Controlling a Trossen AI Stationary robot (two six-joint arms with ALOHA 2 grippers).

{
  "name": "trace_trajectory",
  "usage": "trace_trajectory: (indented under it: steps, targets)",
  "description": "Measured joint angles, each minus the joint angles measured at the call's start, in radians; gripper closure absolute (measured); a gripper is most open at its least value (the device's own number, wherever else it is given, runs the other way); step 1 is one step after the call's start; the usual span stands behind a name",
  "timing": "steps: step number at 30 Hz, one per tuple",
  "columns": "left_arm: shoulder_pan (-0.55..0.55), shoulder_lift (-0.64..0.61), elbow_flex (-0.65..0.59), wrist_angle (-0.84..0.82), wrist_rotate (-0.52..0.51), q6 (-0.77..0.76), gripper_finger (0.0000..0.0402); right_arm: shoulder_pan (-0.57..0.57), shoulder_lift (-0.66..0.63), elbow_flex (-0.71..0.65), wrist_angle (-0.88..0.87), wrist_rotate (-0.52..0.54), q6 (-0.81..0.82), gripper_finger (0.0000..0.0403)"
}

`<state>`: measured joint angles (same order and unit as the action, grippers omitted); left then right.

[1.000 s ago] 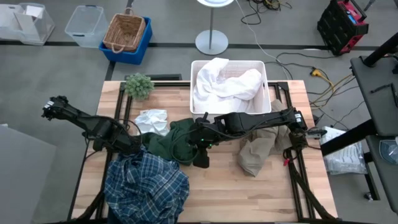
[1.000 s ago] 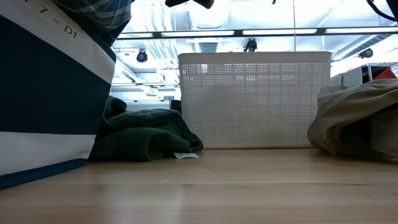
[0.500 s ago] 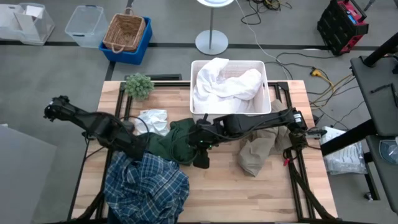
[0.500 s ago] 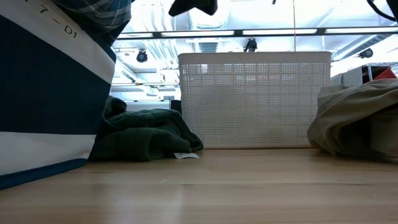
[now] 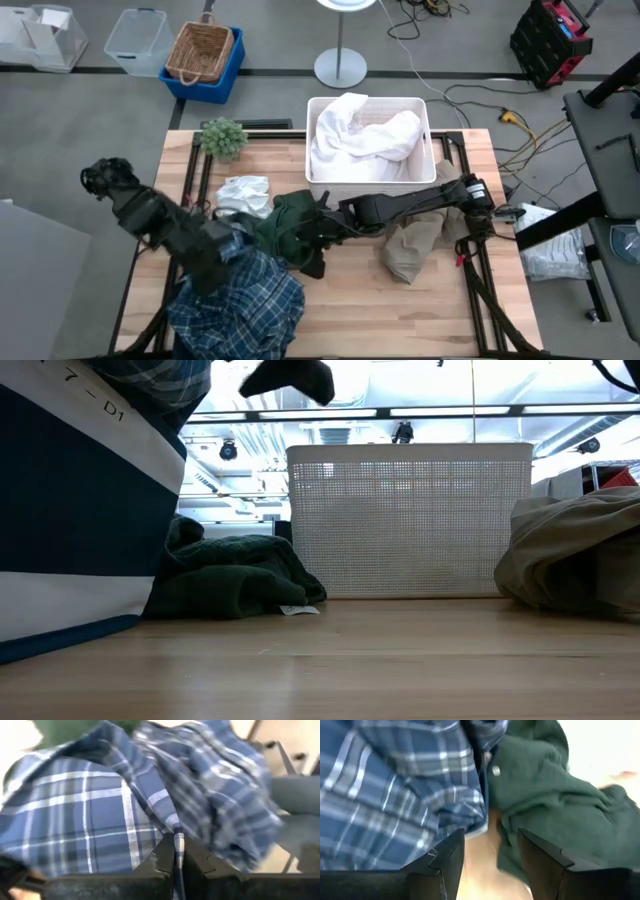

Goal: Sort clothes
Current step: Put the blue shirt in the blue bin

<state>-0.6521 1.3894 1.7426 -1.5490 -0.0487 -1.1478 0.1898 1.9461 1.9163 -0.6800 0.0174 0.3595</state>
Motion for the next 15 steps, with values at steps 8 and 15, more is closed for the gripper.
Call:
trace_trajectory:
  steps: [8,15]
  targets:
    - [-0.2,0.207,0.197,0.017,-0.091,-0.047,0.0401,-0.001,-0.001,-0.107,0.385,0.011,0.073,0.0281]
    - [-0.333,0.405,0.326,0.02,-0.253,-0.05,0.0402,0.0,-0.001,-0.179,0.74,0.029,0.161,0.035]
